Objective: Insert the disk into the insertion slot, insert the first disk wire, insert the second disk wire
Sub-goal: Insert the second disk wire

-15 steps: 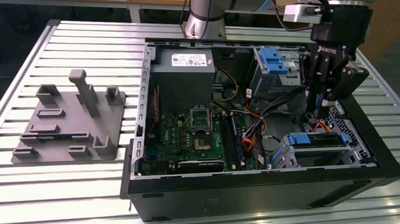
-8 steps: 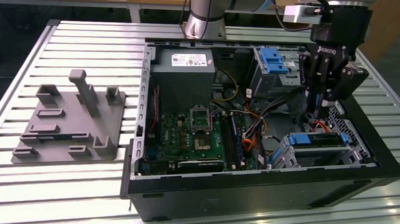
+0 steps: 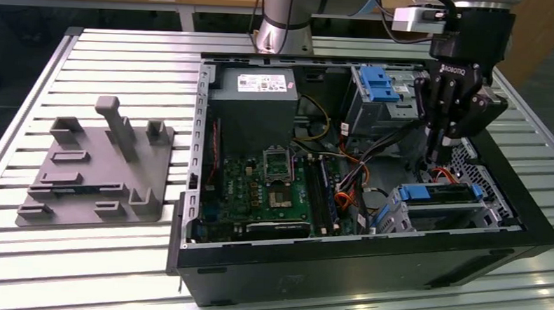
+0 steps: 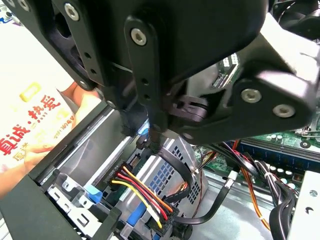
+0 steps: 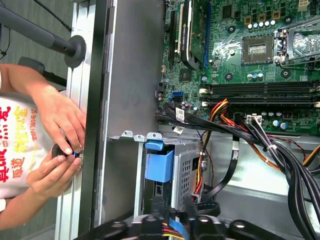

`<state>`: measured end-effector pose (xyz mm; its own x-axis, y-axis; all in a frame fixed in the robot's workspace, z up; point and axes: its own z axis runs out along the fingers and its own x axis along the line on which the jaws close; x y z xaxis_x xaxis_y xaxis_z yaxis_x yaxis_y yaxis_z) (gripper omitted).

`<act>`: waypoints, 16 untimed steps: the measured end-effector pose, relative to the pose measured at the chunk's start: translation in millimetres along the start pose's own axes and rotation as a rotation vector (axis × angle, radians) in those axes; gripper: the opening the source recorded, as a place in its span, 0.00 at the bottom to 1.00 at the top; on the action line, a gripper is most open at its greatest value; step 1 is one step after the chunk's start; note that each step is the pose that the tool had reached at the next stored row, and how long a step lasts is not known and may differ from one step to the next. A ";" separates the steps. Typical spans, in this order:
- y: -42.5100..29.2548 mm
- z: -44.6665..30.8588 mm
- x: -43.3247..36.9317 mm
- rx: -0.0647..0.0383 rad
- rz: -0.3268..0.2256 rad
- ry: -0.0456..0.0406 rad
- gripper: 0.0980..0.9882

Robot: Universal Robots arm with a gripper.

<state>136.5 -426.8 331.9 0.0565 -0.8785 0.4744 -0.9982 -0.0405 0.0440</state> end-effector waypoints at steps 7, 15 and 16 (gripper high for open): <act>0.0 0.1 0.0 0.000 0.000 0.0000 0.11; 0.0 0.2 -0.1 0.000 0.000 0.0000 0.11; 0.0 0.2 -0.1 0.000 0.000 0.0000 0.11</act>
<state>136.5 -426.8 331.6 0.0565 -0.8785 0.4744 -0.9982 -0.0404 0.0441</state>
